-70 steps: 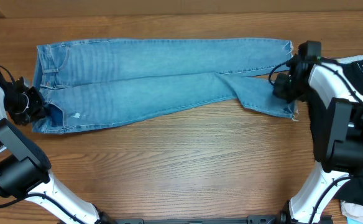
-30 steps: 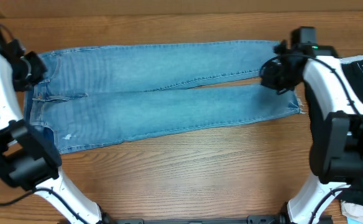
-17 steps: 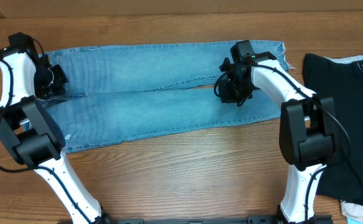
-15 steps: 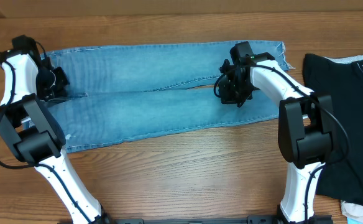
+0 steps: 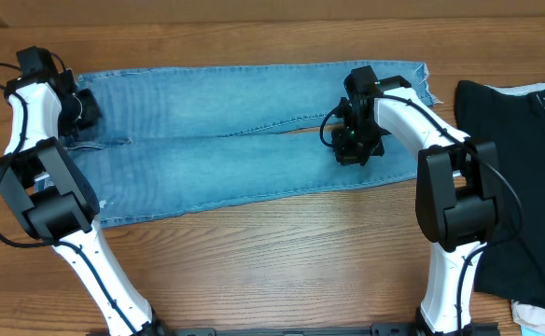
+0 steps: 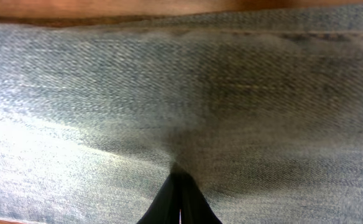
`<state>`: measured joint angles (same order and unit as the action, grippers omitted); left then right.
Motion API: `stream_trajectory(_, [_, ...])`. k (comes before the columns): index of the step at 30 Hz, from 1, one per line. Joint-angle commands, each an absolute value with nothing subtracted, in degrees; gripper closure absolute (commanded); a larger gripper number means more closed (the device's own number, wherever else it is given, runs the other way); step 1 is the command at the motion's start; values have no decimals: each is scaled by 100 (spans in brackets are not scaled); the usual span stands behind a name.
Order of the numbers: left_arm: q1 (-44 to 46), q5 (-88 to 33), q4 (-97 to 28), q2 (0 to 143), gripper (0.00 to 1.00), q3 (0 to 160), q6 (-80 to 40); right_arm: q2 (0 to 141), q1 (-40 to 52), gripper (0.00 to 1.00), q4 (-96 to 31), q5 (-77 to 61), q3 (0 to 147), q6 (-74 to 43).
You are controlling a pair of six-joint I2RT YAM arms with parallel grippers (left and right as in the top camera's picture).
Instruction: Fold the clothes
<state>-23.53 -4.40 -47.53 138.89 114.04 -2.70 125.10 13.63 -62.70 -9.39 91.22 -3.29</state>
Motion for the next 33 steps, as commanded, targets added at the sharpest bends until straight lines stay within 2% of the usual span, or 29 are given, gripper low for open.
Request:
stream_trajectory(1, [-2294, -414, -4466, 14383, 96, 11404, 8, 12630, 1275, 96, -6307, -388, 9207, -561])
stream_trajectory(6, [-2132, -513, -5636, 14269, 96, 13194, -381, 12418, 631, 96, -6261, -375, 10809, -906])
stream_trajectory(10, [-1938, -709, -6453, 14269, 96, 14033, -620, 12486, 89, 96, -5627, -373, 10814, -899])
stream_trajectory(15, [-1865, -692, -7238, 14269, 96, 14090, -1096, 13028, -200, 96, -4783, -478, 10763, -158])
stream_trajectory(20, [-1876, -381, -7642, 14271, 96, 14084, -1096, 13581, -200, 96, -4359, -471, 10763, -150])
stream_trajectory(27, [-1876, 80, -7848, 14271, 94, 14084, -1022, 13708, -480, 96, -5315, 106, 10711, -169])
stream_trajectory(32, [-1874, 82, -7946, 14271, 92, 14084, -810, 13705, -685, 96, -5319, -132, 10840, -165])
stream_trajectory(33, [-1879, 32, -7983, 14269, 95, 14086, -812, 13701, -683, 96, -5387, -268, 11089, -161])
